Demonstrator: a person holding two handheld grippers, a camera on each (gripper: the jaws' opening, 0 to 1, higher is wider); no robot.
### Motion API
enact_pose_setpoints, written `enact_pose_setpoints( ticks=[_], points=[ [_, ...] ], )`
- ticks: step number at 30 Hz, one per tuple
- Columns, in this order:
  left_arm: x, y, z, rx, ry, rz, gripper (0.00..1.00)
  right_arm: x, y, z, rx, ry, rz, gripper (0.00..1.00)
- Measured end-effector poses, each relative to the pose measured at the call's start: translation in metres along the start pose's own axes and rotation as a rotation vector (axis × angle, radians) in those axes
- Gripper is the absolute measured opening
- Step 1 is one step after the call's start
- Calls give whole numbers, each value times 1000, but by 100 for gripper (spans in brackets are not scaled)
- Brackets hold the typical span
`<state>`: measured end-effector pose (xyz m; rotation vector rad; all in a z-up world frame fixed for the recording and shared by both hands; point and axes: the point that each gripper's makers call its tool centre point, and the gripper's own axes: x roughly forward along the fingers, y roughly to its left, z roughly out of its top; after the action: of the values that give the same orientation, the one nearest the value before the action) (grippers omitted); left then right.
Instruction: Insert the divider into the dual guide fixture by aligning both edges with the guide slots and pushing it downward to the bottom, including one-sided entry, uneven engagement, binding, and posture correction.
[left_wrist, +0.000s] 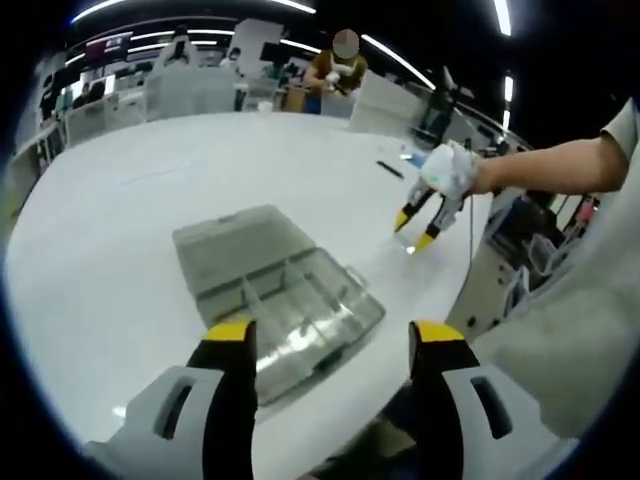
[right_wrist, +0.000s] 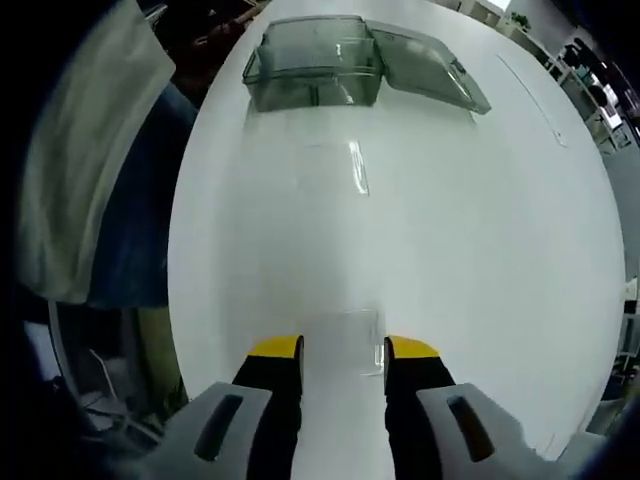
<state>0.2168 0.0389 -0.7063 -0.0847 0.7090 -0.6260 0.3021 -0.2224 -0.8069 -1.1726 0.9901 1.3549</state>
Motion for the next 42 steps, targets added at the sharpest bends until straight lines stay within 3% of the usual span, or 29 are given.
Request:
enact_pose_setpoints(
  ticks=[42],
  points=[
    [-4,-5,1,-4,-8,-14,59,-53,19,106,-111,-113,-143,27]
  ],
)
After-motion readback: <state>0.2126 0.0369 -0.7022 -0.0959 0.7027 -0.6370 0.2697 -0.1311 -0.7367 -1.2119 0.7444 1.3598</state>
